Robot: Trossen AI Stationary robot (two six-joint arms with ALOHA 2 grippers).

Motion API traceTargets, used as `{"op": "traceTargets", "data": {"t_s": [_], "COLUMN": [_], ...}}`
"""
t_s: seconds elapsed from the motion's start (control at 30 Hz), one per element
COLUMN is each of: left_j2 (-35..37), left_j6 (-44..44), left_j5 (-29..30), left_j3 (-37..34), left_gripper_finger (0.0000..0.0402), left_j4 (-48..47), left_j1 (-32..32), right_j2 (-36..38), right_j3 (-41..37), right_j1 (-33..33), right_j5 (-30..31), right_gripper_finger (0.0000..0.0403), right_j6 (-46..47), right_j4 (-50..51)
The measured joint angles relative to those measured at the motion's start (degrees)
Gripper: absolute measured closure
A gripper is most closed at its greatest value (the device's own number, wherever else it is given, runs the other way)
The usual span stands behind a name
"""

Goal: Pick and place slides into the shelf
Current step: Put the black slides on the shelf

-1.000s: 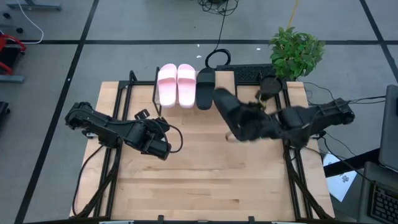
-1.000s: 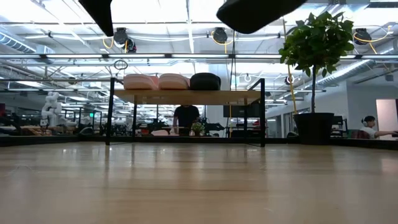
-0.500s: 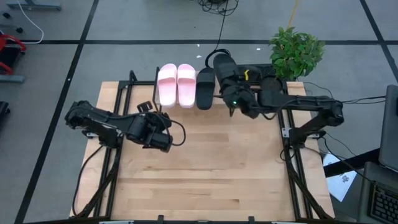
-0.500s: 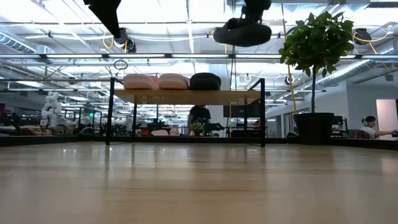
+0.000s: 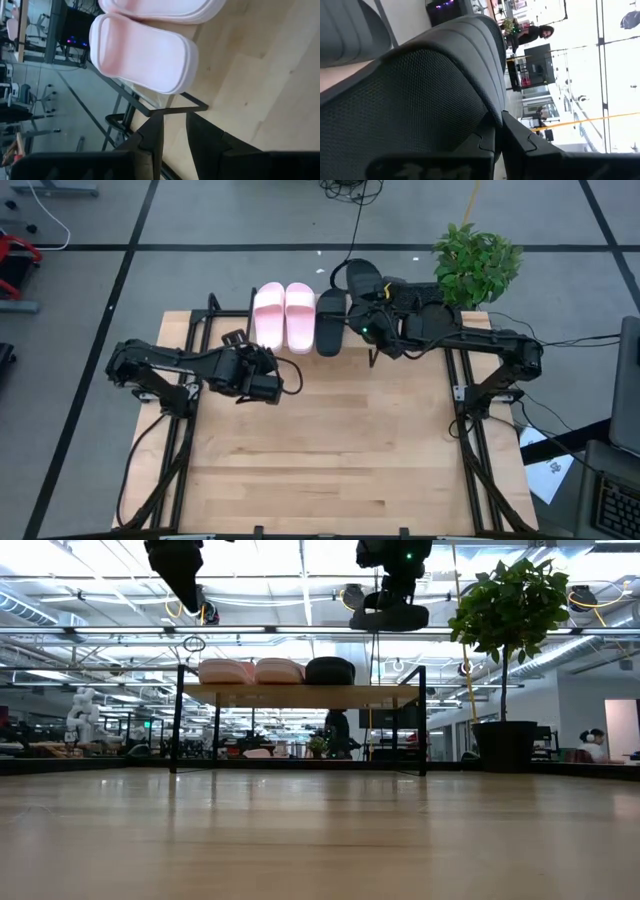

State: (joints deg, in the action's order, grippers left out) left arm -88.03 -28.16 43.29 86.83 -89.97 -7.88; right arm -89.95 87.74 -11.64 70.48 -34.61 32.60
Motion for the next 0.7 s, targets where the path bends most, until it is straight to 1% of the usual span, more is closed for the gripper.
{"op": "traceTargets", "data": {"t_s": [0.17, 0.27, 0.33, 0.47, 0.53, 0.63, 0.7], "left_j2": [0.0, 0.0, 0.0, 0.0, 0.0, 0.0, 0.0], "left_j6": [-0.01, -0.02, -0.04, -0.33, -0.64, -0.85, -0.85], "left_j5": [-0.01, -0.02, -0.02, -0.02, -0.02, -0.17, -0.26], "left_j3": [0.0, 0.0, 0.0, 0.0, 0.0, 0.0, 0.0], "left_gripper_finger": [0.0314, 0.0314, 0.0314, 0.0314, 0.0314, 0.0314, 0.0314], "left_j4": [-0.06, -0.04, -0.04, -0.04, -0.02, -0.04, -0.04], "left_j1": [1.36, 1.83, 1.93, 1.99, 1.97, 1.97, 1.97], "right_j2": [0.0, 0.09, -0.28, -1.47, -2.05, -3.14, -3.82], "right_j3": [0.0, 0.02, 0.04, 0.0, 0.04, 0.02, 0.02], "right_j1": [-0.08, 0.37, 0.04, -2.6, -3.73, -4.83, -5.25], "right_j5": [-0.32, -5.3, -7.61, -7.95, -8.1, -12.17, -13.69], "right_gripper_finger": [0.0403, 0.0403, 0.0403, 0.0403, 0.0403, 0.0403, 0.0403], "right_j6": [1.42, 5.22, 8.01, 11.54, 12.86, 15.09, 16.14], "right_j4": [-0.9, -1.73, -0.02, 4.48, 4.63, 5.62, 5.52]}}
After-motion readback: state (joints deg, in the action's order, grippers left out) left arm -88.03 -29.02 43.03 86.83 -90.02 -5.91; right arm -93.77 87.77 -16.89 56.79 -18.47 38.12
